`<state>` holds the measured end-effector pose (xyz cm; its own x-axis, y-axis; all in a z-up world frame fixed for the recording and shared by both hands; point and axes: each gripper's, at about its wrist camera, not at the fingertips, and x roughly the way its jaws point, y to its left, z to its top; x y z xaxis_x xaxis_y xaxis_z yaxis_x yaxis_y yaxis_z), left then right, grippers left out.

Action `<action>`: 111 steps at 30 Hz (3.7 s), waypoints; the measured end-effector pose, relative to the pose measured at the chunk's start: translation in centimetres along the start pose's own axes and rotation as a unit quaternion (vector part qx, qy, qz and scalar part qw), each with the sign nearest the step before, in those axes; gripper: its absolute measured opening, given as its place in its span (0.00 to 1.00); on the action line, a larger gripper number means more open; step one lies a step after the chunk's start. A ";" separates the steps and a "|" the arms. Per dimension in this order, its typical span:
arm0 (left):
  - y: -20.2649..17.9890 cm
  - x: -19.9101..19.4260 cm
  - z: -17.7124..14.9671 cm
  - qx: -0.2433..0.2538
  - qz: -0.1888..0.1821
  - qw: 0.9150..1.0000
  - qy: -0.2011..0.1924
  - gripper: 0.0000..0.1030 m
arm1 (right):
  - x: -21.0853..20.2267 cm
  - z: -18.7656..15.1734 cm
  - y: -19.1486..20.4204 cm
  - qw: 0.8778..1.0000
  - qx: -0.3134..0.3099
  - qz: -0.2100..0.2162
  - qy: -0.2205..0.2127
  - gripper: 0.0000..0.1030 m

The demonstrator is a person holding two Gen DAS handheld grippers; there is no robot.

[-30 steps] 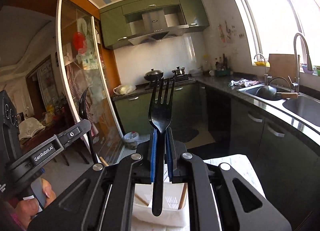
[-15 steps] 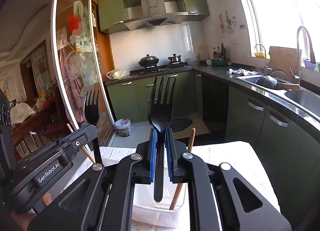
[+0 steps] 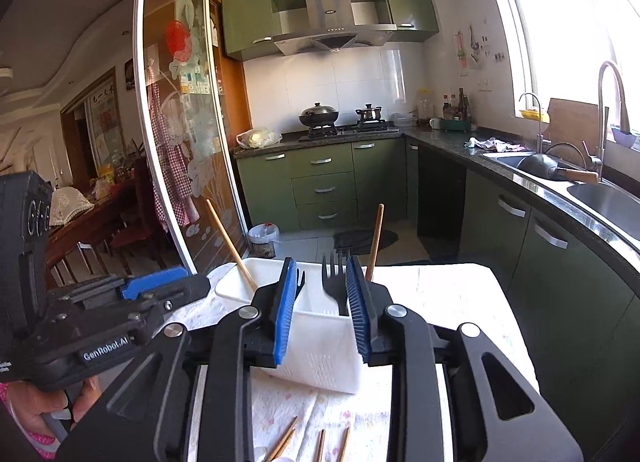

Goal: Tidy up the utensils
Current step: 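Carry both black forks to the white holder and drop them in, then grasp the clear spoon with the left tool while the right tool grasps the white spoon, then lift both spoons over the white holder and release them inside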

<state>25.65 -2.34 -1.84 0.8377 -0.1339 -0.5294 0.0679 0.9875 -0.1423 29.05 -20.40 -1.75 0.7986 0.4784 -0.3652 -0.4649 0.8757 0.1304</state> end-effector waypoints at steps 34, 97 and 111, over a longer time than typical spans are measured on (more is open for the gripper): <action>-1.4 5.0 -13.9 -0.014 -0.014 0.938 0.346 0.07 | 2.0 -15.8 2.6 0.916 0.023 0.089 0.390 0.23; 0.1 5.1 7.1 -0.072 0.005 0.982 -0.175 0.08 | -8.0 -7.3 -3.2 0.971 0.132 0.138 0.142 0.10; 0.6 4.6 3.6 -0.020 0.020 0.986 -0.165 0.20 | -4.2 2.1 -0.4 0.995 0.067 0.067 -0.004 0.10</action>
<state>31.47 -2.01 -1.35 0.9705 -0.0545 -0.2347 0.0157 0.9863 -0.1643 26.69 -22.58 1.68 0.7365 0.5912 -0.3287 -0.5122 0.8048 0.3000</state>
